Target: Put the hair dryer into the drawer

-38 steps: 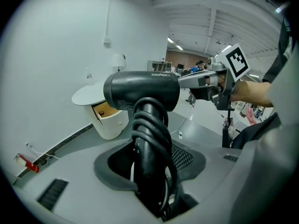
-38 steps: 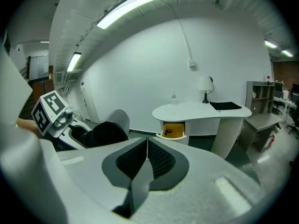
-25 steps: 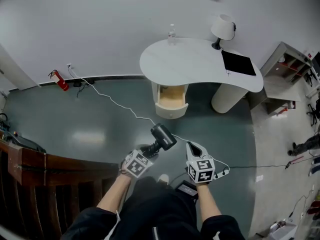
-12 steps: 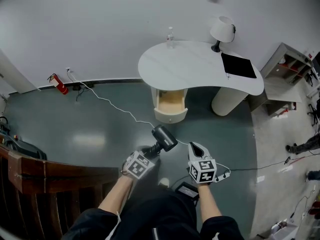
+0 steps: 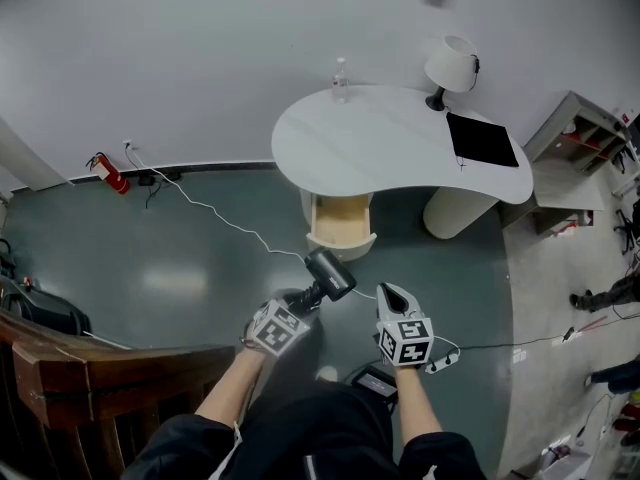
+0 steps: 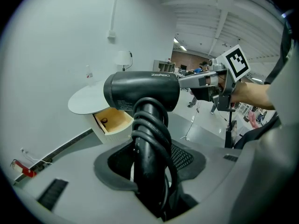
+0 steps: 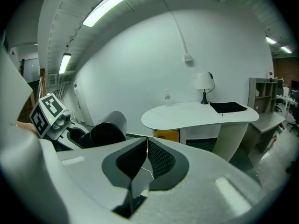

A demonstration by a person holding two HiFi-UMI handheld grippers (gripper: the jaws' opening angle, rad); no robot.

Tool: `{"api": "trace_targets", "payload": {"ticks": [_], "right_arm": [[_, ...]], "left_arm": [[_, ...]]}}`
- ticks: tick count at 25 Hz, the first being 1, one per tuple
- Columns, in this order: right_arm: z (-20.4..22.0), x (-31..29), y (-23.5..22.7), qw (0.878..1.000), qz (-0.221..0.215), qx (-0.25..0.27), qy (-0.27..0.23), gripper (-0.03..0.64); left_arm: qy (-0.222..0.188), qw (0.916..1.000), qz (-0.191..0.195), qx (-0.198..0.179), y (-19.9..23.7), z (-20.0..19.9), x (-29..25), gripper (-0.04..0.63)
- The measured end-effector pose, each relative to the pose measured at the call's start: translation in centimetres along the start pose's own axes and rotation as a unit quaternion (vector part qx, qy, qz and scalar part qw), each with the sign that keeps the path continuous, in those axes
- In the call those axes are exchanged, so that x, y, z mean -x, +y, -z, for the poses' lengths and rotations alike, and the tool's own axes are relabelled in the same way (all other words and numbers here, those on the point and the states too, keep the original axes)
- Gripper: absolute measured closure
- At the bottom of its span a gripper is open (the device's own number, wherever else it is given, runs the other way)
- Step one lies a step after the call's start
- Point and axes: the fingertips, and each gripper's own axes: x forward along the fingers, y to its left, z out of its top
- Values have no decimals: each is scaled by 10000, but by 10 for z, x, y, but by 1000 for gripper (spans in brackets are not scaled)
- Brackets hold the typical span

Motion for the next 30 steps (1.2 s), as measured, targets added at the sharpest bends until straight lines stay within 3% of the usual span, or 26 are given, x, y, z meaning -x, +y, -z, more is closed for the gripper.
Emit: {"api": "trace_targets", "payload": {"ticks": [16, 30], "right_arm": [[-86, -123, -44, 9989, 430, -169, 112, 611], [-101, -160, -53, 9975, 653, -168, 229, 611]], "left_arm": [[197, 9979, 406, -459, 129, -76, -53, 393], [279, 9941, 720, -763, 167, -92, -74, 393]]}}
